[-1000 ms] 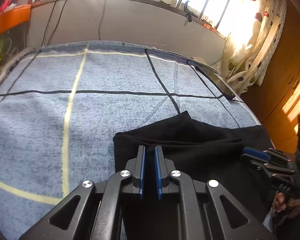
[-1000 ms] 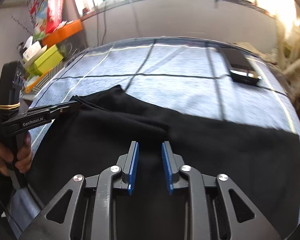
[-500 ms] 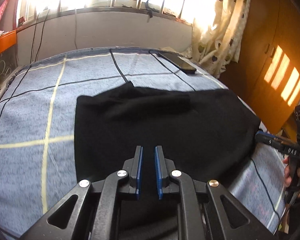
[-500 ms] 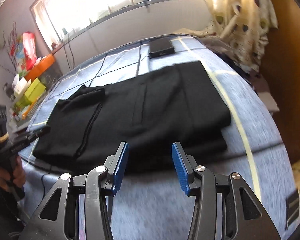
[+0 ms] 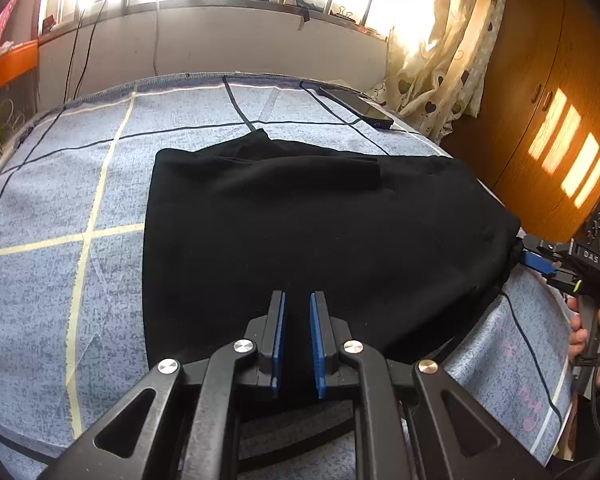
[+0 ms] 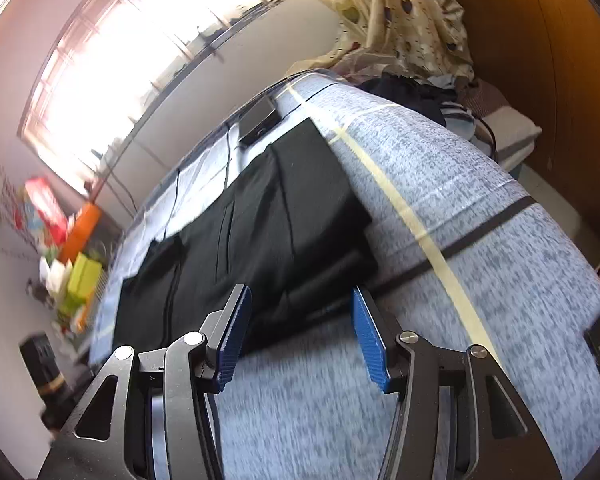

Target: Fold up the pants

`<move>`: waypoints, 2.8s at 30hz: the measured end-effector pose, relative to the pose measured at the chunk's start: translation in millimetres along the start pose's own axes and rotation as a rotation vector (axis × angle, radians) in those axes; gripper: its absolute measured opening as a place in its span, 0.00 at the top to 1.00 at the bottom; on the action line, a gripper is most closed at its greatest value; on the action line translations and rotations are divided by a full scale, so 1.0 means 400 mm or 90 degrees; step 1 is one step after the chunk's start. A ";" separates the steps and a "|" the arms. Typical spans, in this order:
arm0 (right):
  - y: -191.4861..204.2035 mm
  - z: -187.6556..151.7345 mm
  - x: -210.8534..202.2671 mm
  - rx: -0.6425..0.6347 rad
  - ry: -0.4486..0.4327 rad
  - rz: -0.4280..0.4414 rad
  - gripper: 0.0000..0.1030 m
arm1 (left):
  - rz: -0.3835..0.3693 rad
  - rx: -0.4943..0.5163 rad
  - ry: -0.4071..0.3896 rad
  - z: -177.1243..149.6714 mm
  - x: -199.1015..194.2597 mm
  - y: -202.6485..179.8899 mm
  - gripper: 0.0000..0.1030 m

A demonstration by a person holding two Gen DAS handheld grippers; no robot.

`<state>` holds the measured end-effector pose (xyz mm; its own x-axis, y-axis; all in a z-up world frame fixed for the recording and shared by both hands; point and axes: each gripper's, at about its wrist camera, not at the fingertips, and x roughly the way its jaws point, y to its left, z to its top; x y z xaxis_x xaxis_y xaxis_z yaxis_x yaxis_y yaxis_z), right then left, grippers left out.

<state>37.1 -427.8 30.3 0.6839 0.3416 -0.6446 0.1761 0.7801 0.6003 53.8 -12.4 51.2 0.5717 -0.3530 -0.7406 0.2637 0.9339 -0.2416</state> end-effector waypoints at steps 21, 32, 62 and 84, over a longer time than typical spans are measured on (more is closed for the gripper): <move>0.021 0.074 0.095 0.080 -0.023 0.039 0.45 | -0.029 -0.030 -0.002 -0.005 -0.004 0.017 0.86; 0.098 0.093 0.065 0.013 -0.037 0.059 0.83 | -0.018 -0.023 -0.006 -0.003 -0.006 0.007 0.86; 0.661 -0.270 0.336 -0.459 0.149 0.143 0.48 | 0.090 -0.138 -0.088 -0.085 -0.172 0.187 0.85; 0.451 -0.177 0.230 -0.408 0.097 0.040 0.78 | -0.002 -0.021 -0.049 0.011 -0.049 -0.003 0.81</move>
<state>81.9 -218.4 45.9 0.5633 0.4301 -0.7055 -0.3496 0.8977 0.2681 45.4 -7.0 68.8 0.6293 -0.3587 -0.6894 0.2405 0.9335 -0.2661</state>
